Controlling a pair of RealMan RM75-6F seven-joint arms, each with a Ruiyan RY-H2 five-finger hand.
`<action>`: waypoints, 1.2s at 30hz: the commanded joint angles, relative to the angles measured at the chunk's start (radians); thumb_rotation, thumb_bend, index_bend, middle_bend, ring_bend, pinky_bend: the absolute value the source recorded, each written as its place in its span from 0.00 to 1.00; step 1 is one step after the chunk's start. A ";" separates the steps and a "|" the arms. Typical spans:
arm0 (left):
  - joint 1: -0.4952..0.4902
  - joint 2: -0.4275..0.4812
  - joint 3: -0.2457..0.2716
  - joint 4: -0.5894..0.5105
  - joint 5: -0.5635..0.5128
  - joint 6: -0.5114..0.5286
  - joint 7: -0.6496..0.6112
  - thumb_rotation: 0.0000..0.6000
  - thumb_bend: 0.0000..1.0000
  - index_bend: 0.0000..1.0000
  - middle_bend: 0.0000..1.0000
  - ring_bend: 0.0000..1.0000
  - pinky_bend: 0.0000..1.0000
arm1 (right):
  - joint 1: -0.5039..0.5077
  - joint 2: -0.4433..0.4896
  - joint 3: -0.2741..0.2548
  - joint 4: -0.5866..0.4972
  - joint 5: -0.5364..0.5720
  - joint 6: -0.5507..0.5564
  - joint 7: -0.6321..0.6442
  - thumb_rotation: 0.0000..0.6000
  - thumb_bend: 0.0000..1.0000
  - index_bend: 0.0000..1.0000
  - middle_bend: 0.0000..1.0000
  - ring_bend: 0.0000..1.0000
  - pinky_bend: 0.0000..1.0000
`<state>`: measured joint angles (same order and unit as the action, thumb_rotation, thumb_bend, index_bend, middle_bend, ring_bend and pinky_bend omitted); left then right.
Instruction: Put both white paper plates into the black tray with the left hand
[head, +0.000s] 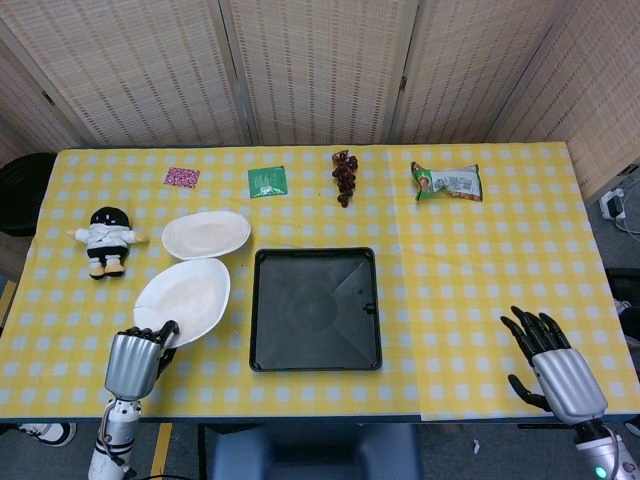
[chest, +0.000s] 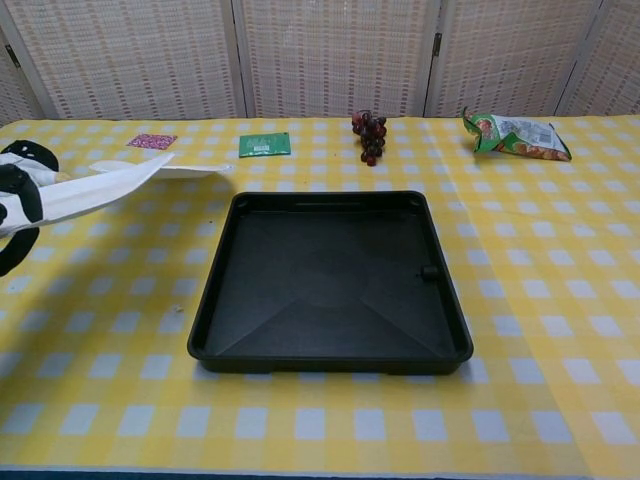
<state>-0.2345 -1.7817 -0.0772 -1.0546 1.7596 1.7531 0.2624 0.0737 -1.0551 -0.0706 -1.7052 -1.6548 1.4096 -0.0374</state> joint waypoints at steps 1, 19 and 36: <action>-0.019 0.011 -0.007 -0.029 0.020 0.007 0.026 1.00 0.57 0.65 1.00 1.00 1.00 | 0.000 0.001 0.000 -0.001 0.001 0.000 0.002 1.00 0.38 0.00 0.00 0.00 0.00; -0.074 -0.045 0.037 -0.127 0.079 -0.085 0.133 1.00 0.57 0.65 1.00 1.00 1.00 | -0.004 0.021 -0.008 -0.002 -0.020 0.017 0.044 1.00 0.38 0.00 0.00 0.00 0.00; -0.194 -0.239 0.036 -0.036 0.090 -0.245 0.168 1.00 0.57 0.65 1.00 1.00 1.00 | -0.004 0.033 -0.010 -0.004 -0.010 0.012 0.072 1.00 0.38 0.00 0.00 0.00 0.00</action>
<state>-0.4125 -2.0024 -0.0357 -1.1111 1.8550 1.5249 0.4331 0.0702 -1.0227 -0.0810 -1.7090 -1.6646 1.4203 0.0327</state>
